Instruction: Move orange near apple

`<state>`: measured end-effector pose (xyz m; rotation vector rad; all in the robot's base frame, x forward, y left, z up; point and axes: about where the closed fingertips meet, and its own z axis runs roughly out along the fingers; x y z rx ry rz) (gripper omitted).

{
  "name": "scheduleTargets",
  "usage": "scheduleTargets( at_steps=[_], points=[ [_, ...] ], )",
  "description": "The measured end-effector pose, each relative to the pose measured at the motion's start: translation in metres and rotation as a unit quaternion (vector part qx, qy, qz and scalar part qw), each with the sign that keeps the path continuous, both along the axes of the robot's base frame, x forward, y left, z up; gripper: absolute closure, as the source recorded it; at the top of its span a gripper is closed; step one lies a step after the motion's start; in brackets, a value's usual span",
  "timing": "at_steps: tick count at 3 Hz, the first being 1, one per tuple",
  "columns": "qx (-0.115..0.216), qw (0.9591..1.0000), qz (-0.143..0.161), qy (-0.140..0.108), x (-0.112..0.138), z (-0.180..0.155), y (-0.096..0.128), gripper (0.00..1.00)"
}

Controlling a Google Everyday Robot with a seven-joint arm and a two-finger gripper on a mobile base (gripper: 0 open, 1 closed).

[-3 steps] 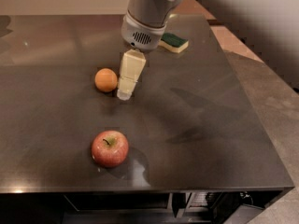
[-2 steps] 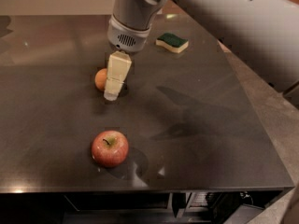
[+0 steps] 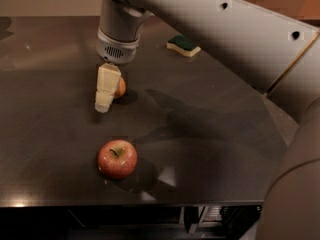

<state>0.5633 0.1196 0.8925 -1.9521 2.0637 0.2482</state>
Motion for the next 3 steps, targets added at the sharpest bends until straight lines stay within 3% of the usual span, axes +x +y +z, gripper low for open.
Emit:
scheduleTargets(
  at_steps=[3],
  points=[
    [0.006, 0.9997, -0.021, 0.008, 0.017, -0.021, 0.004, 0.0]
  ],
)
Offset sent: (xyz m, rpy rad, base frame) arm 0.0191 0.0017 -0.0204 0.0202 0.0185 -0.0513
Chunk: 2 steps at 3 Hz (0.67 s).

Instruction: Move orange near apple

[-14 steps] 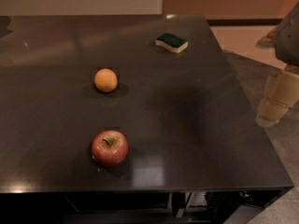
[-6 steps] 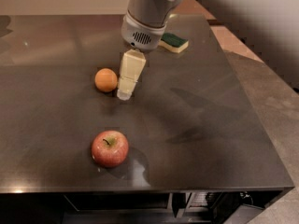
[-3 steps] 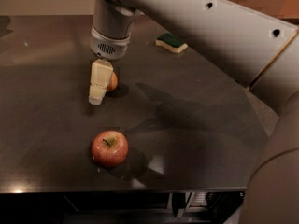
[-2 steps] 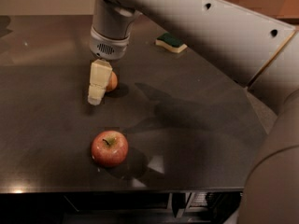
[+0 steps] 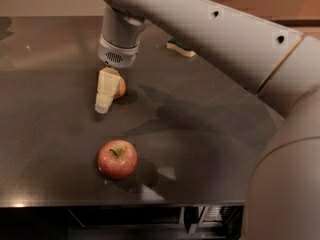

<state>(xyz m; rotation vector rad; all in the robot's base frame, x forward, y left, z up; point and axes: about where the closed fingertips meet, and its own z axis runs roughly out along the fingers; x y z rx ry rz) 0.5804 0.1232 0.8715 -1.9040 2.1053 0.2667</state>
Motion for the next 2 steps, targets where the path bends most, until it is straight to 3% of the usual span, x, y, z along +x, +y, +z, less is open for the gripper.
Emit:
scheduleTargets(
  at_steps=[2],
  points=[
    [-0.001, 0.9998, -0.02, 0.0, 0.0129, -0.0144, -0.0023, 0.05]
  ],
)
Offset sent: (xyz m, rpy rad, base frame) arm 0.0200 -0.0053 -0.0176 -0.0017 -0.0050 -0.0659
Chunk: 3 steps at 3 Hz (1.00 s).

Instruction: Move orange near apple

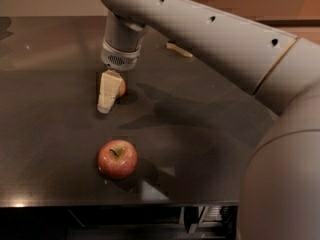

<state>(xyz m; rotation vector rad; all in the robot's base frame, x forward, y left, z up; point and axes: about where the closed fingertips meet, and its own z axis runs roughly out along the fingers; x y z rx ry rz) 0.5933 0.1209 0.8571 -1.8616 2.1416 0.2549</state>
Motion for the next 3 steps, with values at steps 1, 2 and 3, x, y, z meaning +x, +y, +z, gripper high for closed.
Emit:
scheduleTargets(
  at_steps=[1, 2, 3],
  points=[
    [-0.003, 1.0, -0.008, -0.003, 0.005, -0.004, 0.0, 0.23],
    [-0.002, 0.9999, -0.013, -0.007, 0.007, -0.004, 0.0, 0.46],
    [0.0, 0.9998, -0.016, -0.013, 0.004, 0.006, -0.003, 0.69]
  ],
)
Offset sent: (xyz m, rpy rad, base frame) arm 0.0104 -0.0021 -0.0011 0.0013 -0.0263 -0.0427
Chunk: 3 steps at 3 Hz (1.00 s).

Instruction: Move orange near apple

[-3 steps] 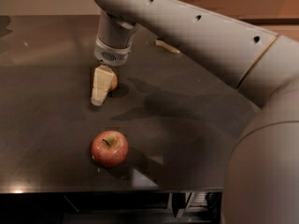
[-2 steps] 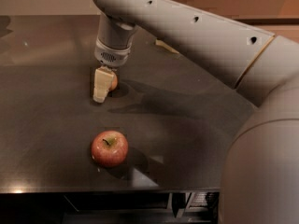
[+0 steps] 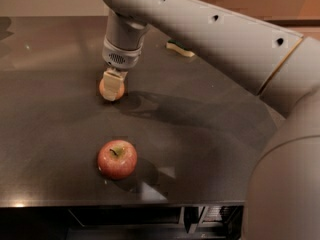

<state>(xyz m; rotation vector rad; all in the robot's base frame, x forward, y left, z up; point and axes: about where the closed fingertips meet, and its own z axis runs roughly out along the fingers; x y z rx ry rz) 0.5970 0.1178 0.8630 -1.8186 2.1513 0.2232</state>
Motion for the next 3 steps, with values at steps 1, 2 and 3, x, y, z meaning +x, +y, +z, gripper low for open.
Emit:
scheduleTargets(
  at_steps=[1, 2, 3],
  points=[
    [-0.001, 1.0, 0.002, -0.002, -0.014, 0.016, -0.005, 0.93],
    [-0.007, 1.0, 0.004, 0.003, -0.039, 0.029, -0.014, 1.0],
    [-0.007, 0.9998, 0.013, 0.015, -0.071, 0.036, -0.025, 1.0]
  ],
)
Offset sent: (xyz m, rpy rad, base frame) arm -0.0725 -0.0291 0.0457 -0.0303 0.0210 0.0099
